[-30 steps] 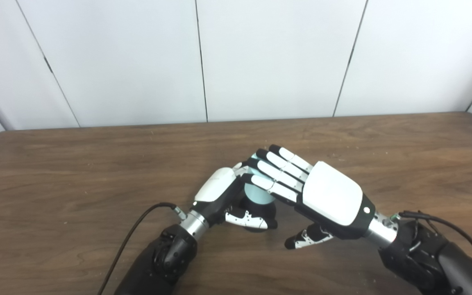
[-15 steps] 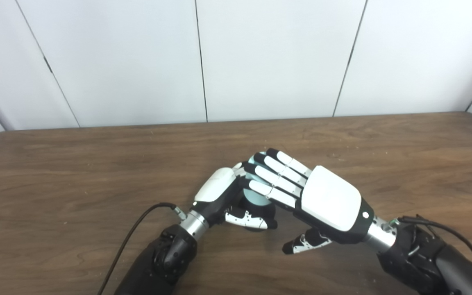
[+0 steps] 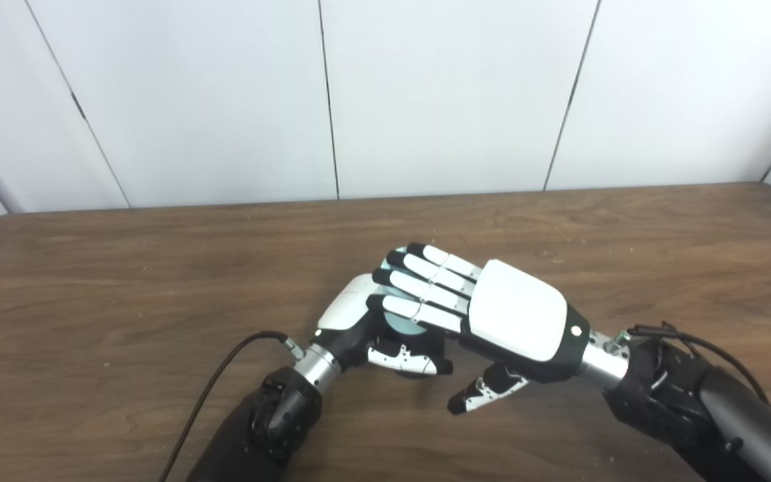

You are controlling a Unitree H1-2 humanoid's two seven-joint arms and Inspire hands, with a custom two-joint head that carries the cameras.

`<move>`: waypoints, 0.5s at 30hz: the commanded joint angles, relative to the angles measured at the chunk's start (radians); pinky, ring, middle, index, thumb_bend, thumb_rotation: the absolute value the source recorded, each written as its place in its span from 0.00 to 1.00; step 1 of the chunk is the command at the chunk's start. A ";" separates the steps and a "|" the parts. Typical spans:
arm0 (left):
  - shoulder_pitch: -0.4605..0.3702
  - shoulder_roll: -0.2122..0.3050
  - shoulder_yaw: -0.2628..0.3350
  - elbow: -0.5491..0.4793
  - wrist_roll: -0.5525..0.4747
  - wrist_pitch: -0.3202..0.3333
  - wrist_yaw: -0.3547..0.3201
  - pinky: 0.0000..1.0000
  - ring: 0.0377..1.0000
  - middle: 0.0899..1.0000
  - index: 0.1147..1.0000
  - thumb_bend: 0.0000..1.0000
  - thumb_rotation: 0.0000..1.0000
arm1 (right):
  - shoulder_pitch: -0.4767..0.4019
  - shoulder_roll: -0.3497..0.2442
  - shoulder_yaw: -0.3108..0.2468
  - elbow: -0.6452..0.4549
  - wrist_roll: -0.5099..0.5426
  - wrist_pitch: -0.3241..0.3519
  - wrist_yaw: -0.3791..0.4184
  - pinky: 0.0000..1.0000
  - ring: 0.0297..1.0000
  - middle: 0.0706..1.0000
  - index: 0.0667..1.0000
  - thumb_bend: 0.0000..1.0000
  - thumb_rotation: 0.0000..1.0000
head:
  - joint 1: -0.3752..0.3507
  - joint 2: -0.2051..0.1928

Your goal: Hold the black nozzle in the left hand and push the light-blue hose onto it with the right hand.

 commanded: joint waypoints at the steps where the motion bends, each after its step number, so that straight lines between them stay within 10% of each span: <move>1: 0.283 -0.016 -0.048 0.154 -0.048 -0.030 0.017 1.00 0.90 0.77 0.68 0.83 0.52 | -0.016 -0.051 0.057 0.029 0.014 -0.028 0.142 0.96 0.99 0.99 0.94 0.62 0.27 | 0.000 0.001; 15: 0.284 -0.017 -0.046 0.153 -0.054 -0.029 0.016 1.00 0.90 0.77 0.68 0.83 0.52 | -0.018 -0.040 0.031 0.009 0.200 0.081 0.339 0.94 0.96 0.97 0.92 0.72 0.18 | 0.002 0.003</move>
